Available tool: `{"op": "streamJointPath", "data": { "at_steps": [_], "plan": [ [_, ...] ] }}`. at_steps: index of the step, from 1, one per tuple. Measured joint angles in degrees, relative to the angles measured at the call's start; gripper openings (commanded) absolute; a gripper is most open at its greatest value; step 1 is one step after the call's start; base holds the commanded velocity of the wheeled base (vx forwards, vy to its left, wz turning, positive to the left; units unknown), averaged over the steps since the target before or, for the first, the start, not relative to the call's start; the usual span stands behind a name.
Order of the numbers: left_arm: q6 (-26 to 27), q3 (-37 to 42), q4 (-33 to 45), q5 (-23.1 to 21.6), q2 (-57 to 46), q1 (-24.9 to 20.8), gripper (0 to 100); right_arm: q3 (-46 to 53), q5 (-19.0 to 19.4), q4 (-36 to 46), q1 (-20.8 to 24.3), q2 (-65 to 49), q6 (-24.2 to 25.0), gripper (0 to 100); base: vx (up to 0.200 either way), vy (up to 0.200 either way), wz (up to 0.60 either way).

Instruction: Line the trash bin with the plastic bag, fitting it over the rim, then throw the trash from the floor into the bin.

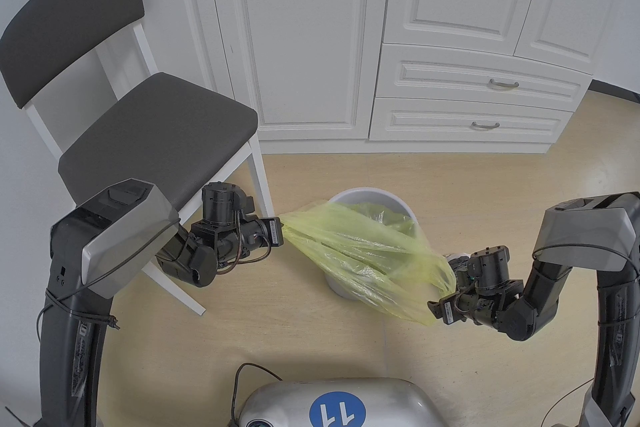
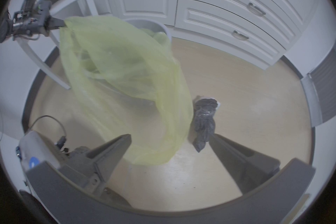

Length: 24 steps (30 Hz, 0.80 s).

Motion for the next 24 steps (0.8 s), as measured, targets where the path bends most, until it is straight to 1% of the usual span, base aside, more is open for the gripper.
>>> {"op": "streamJointPath", "data": {
  "at_steps": [2, 3, 5, 8, 10, 12, 14, 16, 19, 21, 24],
  "plan": [
    [0.02, 0.17, -0.06, -0.02, -0.38, 0.17, 0, 1.62, 3.93, 0.09, -0.59, -1.91, -0.78, 100, 0.000, 0.000, 0.00],
    [0.04, 0.23, -0.11, 0.00, -0.52, 0.24, 0, 2.56, 6.46, 0.05, -1.27, -3.32, -1.65, 100, 0.000, 0.000, 0.00],
    [0.04, 0.26, -0.15, -0.02, -0.71, 0.22, 0, 4.16, 9.91, 0.02, -3.06, -5.63, -3.38, 100, 0.000, 0.000, 0.00],
    [0.02, -0.02, -0.23, 0.04, -0.73, 0.30, 0, 5.90, 12.64, -0.02, -5.92, -8.58, -5.47, 100, 0.000, 0.000, 0.00],
    [0.02, -0.35, -0.30, 0.11, -0.49, 0.35, 0, 6.41, 12.91, -0.04, -6.68, -10.01, -5.69, 100, 0.000, 0.000, 0.00],
    [0.00, -0.71, -0.30, 0.15, 0.00, 0.35, 0, 6.53, 12.61, -0.50, -6.46, -10.97, -5.45, 100, 0.000, 0.000, 0.00],
    [-0.02, -1.12, -0.41, 0.20, 0.43, 0.39, 0, 6.61, 11.51, -1.49, -5.05, -11.50, -4.63, 100, 0.000, 0.000, 0.00],
    [-0.05, -1.34, -0.45, 0.20, 0.74, 0.52, 0, 6.61, 8.59, -3.72, -2.07, -11.93, -2.99, 100, 0.000, 0.000, 0.00],
    [-0.20, -1.48, -0.52, 0.12, 0.87, 0.88, 0, 5.60, 2.80, -5.51, 3.36, -12.13, -1.05, 100, 0.000, 0.000, 0.00],
    [-0.27, -1.48, -0.59, 0.06, 0.87, 1.05, 0, 3.72, 1.07, -4.77, 6.17, -12.13, -0.67, 100, 0.000, 0.000, 0.00],
    [-0.29, -1.38, -0.85, 0.00, 0.87, 1.19, 0, -0.85, 0.01, -0.39, 8.31, -12.14, -0.63, 100, 0.000, 0.000, 0.00]
  ]
}}
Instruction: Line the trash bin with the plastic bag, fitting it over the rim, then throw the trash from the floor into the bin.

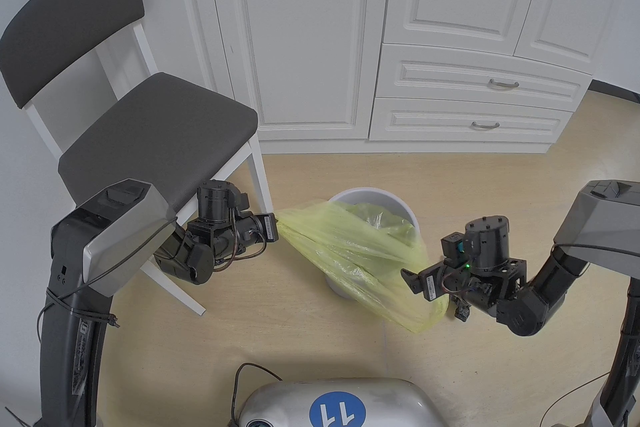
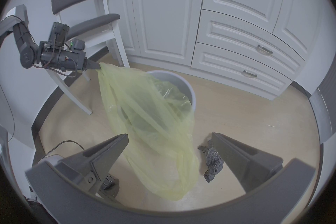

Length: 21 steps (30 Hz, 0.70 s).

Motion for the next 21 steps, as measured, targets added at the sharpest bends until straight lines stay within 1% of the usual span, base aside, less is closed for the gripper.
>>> {"op": "streamJointPath", "data": {
  "at_steps": [1, 4, 5, 8, 11, 17, 21],
  "plan": [
    [-0.02, 0.04, -0.17, -0.02, 0.00, 0.02, 0, -1.52, -0.15, 2.19, 0.34, 0.00, 0.00, 100, 0.000, 0.000, 0.00],
    [-0.06, 0.20, -1.05, -0.10, -0.01, 0.13, 0, -7.92, -0.23, 12.51, 1.08, 0.01, -0.22, 100, 0.000, 0.000, 0.00],
    [-0.06, 0.26, -1.26, -0.11, -0.01, 0.18, 100, -10.14, -0.20, 15.60, 1.11, 0.06, -0.33, 100, 0.000, 0.000, 0.00],
    [-0.04, 0.45, -1.94, -0.18, -0.01, 0.22, 100, -17.07, 0.10, 23.84, 1.35, 0.34, -0.94, 100, 0.000, 0.000, 0.00],
    [0.02, 0.67, -2.33, -0.22, -0.01, 0.29, 100, -24.10, 0.46, 28.83, 1.30, 1.37, -2.28, 100, 0.000, 0.000, 0.00],
    [0.18, 1.00, -2.85, -0.32, -0.04, 0.35, 100, -36.91, 0.93, 34.46, 1.19, 7.03, -4.35, 100, 0.000, 0.000, 0.00],
    [0.27, 1.11, -3.10, -0.33, -0.04, 0.51, 100, -40.89, 1.11, 36.66, 1.16, 11.14, -5.21, 100, 0.000, 0.000, 0.00]
  ]
}}
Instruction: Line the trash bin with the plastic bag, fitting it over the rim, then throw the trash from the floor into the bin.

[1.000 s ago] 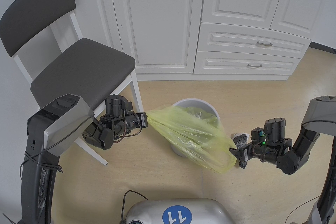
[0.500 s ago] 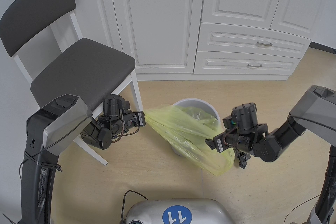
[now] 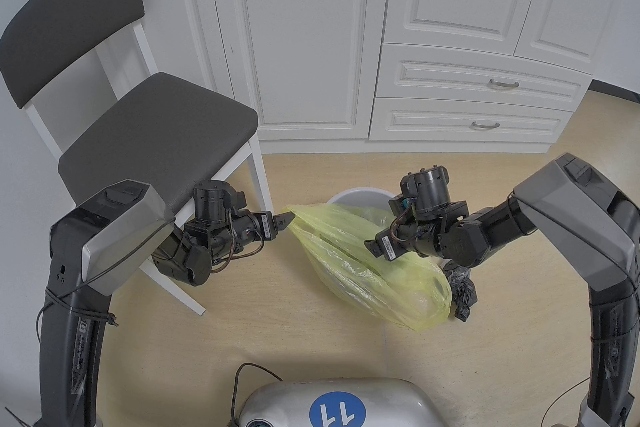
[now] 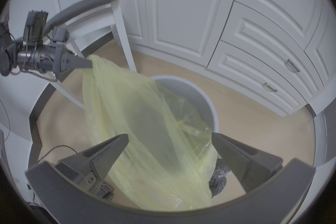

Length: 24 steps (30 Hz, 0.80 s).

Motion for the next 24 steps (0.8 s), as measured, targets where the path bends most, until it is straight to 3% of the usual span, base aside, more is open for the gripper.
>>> {"op": "streamJointPath", "data": {
  "at_steps": [16, 17, 24],
  "plan": [
    [-0.05, -0.48, 0.24, 0.15, 0.23, 0.02, 100, 1.55, -0.16, 2.77, -0.83, 1.30, 0.06, 100, 0.000, 0.000, 0.00],
    [-0.05, -0.48, 0.24, 0.15, 0.26, 0.04, 100, 1.19, -0.22, 2.57, -1.04, 1.68, 0.17, 0, 0.000, 0.000, 0.00],
    [0.00, -0.67, 0.16, 0.23, 0.41, 0.11, 100, -0.49, -0.46, 2.16, -2.28, 3.91, 0.77, 0, 0.000, 0.000, 0.00]
  ]
}}
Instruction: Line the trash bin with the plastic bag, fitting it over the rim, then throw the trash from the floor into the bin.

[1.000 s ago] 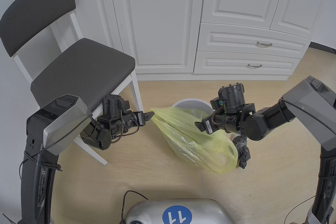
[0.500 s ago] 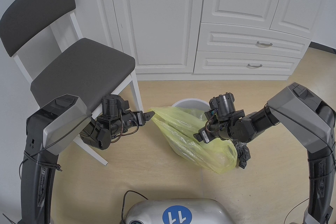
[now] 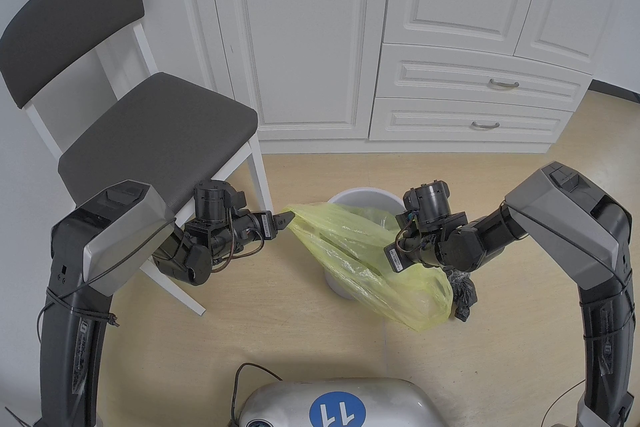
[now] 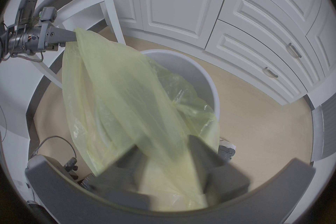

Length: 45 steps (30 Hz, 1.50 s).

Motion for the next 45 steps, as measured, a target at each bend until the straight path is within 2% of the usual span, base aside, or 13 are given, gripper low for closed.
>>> {"op": "streamJointPath", "data": {
  "at_steps": [7, 14, 17, 24, 30, 34, 35, 45],
  "plan": [
    [0.06, -0.02, -0.07, 0.02, 0.04, 0.04, 100, -5.55, -0.71, -1.01, 0.05, 0.72, 5.61, 0, 0.000, 0.000, 0.00],
    [0.16, 0.06, -1.11, 0.02, 0.06, -0.02, 100, -20.32, -6.86, -3.10, 0.41, 4.58, 11.76, 0, 0.000, 0.000, 0.00],
    [0.17, 0.30, -2.43, 0.02, 0.09, -0.13, 100, -27.76, -9.69, -6.53, 0.60, 8.96, 13.31, 0, 0.000, 0.000, 0.00],
    [0.16, 0.69, -4.18, 0.02, 0.13, -0.27, 100, -34.74, -14.34, -21.41, 1.24, 16.96, 13.76, 0, 0.000, 0.000, 0.00],
    [0.13, 1.05, -5.94, 0.02, 0.17, -0.40, 100, -35.45, -15.68, -23.59, 1.18, 19.03, 13.42, 0, 0.000, 0.000, 0.00],
    [0.16, 1.57, -6.81, 0.02, 0.13, -0.44, 100, -35.54, -15.79, -25.64, 0.41, 19.25, 11.26, 0, 0.000, 0.000, 0.00],
    [0.17, 1.63, -7.00, 0.02, 0.11, -0.49, 100, -35.54, -15.79, -25.89, 0.16, 19.27, 10.86, 100, 0.000, 0.000, 0.00],
    [0.20, 2.79, -8.07, 0.02, -0.39, -1.04, 100, -35.58, -16.55, -24.88, -2.38, 18.72, 9.74, 100, 0.000, 0.000, 0.00]
  ]
}}
